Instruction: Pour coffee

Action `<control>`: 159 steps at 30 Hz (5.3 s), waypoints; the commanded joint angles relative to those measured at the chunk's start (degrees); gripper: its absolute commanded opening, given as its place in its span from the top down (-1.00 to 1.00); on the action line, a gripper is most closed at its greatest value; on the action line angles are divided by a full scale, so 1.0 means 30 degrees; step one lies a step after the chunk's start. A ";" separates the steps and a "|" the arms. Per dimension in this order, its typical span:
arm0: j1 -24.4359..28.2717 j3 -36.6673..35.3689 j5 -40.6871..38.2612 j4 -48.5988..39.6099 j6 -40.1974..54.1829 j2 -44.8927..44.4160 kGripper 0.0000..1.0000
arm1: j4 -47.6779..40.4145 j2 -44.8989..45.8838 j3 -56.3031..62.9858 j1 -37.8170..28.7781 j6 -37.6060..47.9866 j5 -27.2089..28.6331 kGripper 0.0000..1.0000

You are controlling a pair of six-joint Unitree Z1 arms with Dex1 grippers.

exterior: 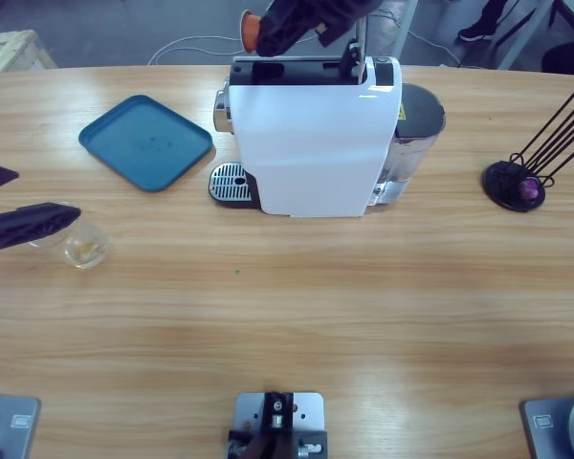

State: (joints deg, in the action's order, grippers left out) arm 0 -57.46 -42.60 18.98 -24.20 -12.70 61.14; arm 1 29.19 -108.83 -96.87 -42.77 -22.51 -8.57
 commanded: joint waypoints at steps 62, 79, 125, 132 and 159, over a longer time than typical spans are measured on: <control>0.0170 0.1725 0.0217 0.0800 -0.0630 -0.0167 -1.00 | 0.0113 -0.1070 0.0790 -0.0375 -0.0728 -0.0542 1.00; 0.0170 0.1831 0.0234 0.0829 -0.0660 -0.0307 -1.00 | 0.0142 -0.1357 0.1188 -0.0364 -0.0728 0.0214 1.00; 0.0299 0.1303 0.0047 0.1503 -0.0630 -0.1409 -0.99 | 0.0382 0.6910 0.4288 -0.4155 1.7137 1.3251 1.00; 0.0305 -0.0138 -0.0838 0.0794 0.0125 -0.1538 -0.99 | -0.2665 0.3811 0.3555 -0.2737 2.0559 1.2817 1.00; 0.0299 -0.0624 -0.1728 -0.0196 0.0717 -0.1661 -0.99 | -0.9145 -0.4047 0.6708 -0.5666 2.2504 1.0995 1.00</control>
State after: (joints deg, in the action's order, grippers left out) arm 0 -56.90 -45.27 14.54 -23.98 -11.53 58.08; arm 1 1.10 -110.15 -82.30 -57.68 45.60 27.37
